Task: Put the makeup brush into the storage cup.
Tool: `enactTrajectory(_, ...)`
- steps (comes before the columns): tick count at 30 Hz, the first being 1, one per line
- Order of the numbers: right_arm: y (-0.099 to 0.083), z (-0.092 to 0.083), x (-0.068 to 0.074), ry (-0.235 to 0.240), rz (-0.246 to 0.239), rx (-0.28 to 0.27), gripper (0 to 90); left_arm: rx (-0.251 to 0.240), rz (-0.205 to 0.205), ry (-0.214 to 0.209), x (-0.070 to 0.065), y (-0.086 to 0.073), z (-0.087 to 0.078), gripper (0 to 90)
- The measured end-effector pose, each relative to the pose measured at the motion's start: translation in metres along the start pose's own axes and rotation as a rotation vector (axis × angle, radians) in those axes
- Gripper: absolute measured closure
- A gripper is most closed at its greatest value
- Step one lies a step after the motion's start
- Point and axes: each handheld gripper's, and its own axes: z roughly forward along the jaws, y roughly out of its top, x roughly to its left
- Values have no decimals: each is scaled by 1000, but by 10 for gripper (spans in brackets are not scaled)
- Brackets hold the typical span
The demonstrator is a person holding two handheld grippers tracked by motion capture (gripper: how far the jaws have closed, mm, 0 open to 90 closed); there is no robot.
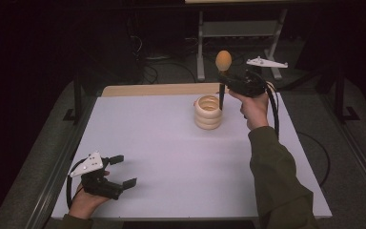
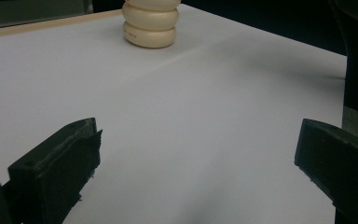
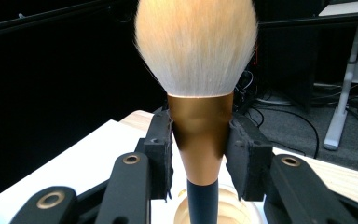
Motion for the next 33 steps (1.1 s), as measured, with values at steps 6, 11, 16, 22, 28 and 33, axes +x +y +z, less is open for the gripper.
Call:
enactTrajectory(6, 1, 11, 2, -11, 0, 0, 623, 0, -1, 0, 0, 0, 0, 0)
enactTrajectory(11, 1, 19, 5, -15, 0, -5, 622, -3, 3, -2, 0, 0, 0, 0)
enactTrajectory(16, 0, 30, 8, -12, -15, -8, 622, -3, 5, -2, 0, 0, 0, 0)
enactTrajectory(22, -4, 42, 9, -15, -16, -5, 622, -5, 5, -3, 1, 0, -1, 0)
enactTrajectory(28, -9, 52, 10, -15, -23, -5, 622, 2, 12, -4, 1, 0, -1, 0)
enactTrajectory(33, -13, 59, 10, -26, -32, 15, 622, 1, 12, -3, 1, 0, -1, 0)
